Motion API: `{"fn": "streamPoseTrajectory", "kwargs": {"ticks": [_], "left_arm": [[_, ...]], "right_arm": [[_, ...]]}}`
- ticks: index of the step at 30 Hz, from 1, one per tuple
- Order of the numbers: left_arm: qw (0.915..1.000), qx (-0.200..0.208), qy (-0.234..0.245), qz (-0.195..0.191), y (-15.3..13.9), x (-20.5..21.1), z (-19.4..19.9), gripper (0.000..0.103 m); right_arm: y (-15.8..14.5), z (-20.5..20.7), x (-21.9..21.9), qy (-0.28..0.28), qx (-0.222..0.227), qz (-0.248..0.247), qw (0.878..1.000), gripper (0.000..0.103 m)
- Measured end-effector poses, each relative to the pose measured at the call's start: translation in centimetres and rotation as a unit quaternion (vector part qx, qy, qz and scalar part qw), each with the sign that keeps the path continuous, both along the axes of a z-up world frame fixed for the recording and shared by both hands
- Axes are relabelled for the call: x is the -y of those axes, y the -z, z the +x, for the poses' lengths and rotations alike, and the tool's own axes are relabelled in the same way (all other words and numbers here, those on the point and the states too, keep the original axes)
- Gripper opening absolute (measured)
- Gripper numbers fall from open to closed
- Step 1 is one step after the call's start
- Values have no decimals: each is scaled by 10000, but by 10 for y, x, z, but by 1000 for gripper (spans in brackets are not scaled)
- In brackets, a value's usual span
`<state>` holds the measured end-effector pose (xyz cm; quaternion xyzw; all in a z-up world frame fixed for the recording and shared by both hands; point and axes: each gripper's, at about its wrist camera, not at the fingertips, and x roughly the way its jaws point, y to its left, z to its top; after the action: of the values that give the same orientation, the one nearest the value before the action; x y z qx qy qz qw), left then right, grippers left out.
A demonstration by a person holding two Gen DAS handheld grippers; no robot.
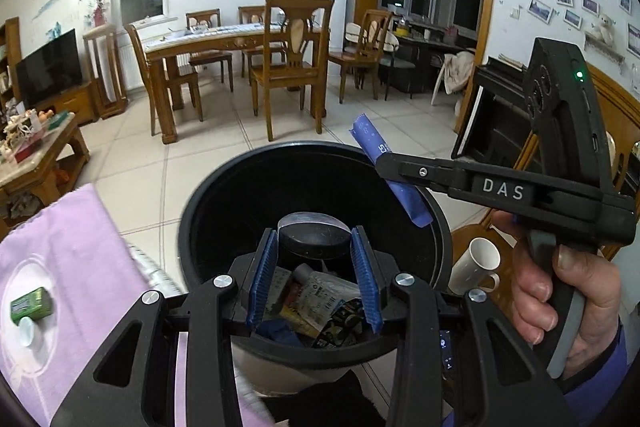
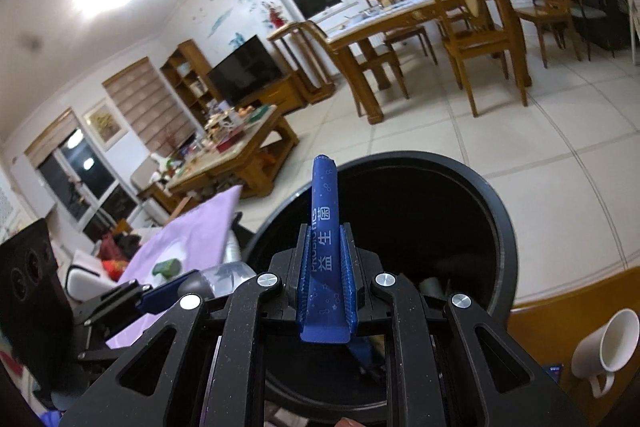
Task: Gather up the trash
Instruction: 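Carry the clear cup and purple stick over the bin and release both, then grasp the white cup with the left tool while the right tool grasps the green gum box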
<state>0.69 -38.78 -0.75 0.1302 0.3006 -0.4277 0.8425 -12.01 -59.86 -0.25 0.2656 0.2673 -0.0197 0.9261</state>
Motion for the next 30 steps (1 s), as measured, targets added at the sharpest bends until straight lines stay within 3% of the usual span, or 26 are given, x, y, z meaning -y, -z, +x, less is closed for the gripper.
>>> {"fn": "streamPoseTrajectory", "kwargs": {"ticks": [13,15,17,26,30], "left_arm": [[9990,-182,82,390,24,27,3,39],[9989,-181,54,421,22,28,3,40],[9989,-207,42,423,20,27,4,41],[9991,4,-144,410,8,1,1,72],[9977,-3,-505,442,5,-36,15,73]], "right_arm": [[25,21,3,151,-195,333,9991,20],[27,19,0,176,-191,373,9990,41],[26,19,-2,211,-169,376,9989,48],[14,35,-36,-18,-178,189,9997,48],[9,51,-63,-264,-210,71,9994,48]]}}
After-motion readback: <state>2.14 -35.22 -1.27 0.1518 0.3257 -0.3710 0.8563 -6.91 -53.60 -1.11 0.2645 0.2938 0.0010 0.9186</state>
